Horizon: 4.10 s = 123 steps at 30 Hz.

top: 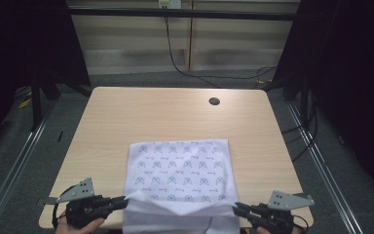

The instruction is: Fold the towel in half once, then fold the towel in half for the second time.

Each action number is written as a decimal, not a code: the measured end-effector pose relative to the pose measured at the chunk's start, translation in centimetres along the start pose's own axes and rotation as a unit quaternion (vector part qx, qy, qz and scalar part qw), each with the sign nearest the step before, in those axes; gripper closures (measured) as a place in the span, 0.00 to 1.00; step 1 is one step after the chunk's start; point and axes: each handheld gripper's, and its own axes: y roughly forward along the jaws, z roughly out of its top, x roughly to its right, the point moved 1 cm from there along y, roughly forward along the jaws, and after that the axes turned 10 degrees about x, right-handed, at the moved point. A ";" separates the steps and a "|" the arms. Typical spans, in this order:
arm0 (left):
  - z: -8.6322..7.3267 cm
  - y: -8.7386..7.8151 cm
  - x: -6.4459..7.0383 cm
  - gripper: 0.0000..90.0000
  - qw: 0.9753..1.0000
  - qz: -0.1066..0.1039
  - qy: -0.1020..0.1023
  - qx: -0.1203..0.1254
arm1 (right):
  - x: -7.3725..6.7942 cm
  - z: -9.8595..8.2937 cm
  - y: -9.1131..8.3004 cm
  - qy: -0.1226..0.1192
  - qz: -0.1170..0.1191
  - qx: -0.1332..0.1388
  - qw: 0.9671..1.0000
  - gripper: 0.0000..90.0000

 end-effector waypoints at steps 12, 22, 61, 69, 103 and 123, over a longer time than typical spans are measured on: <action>1.7 2.3 -4.8 0.67 1.000 0.029 -0.006 -0.009 | 2.6 2.1 2.5 -0.013 -0.005 0.003 1.000 0.73; 1.8 8.2 -10.6 0.71 0.996 0.077 -0.016 -0.039 | 9.0 4.3 10.7 -0.033 -0.047 -0.055 0.997 0.74; 0.7 3.8 -7.8 0.71 0.997 0.075 -0.012 -0.030 | 6.3 2.5 8.4 -0.018 -0.058 -0.070 0.996 0.69; 3.1 4.7 -10.6 0.69 0.994 0.106 -0.008 -0.023 | 9.6 4.8 9.1 -0.017 -0.074 -0.043 0.996 0.66; 2.2 7.0 -13.0 0.92 0.998 0.057 -0.037 -0.018 | 13.7 4.3 10.9 0.023 -0.073 -0.039 0.996 0.96; 14.5 7.0 -15.8 0.92 0.989 0.118 -0.001 0.094 | 16.4 15.7 11.1 -0.002 -0.117 0.054 0.992 0.96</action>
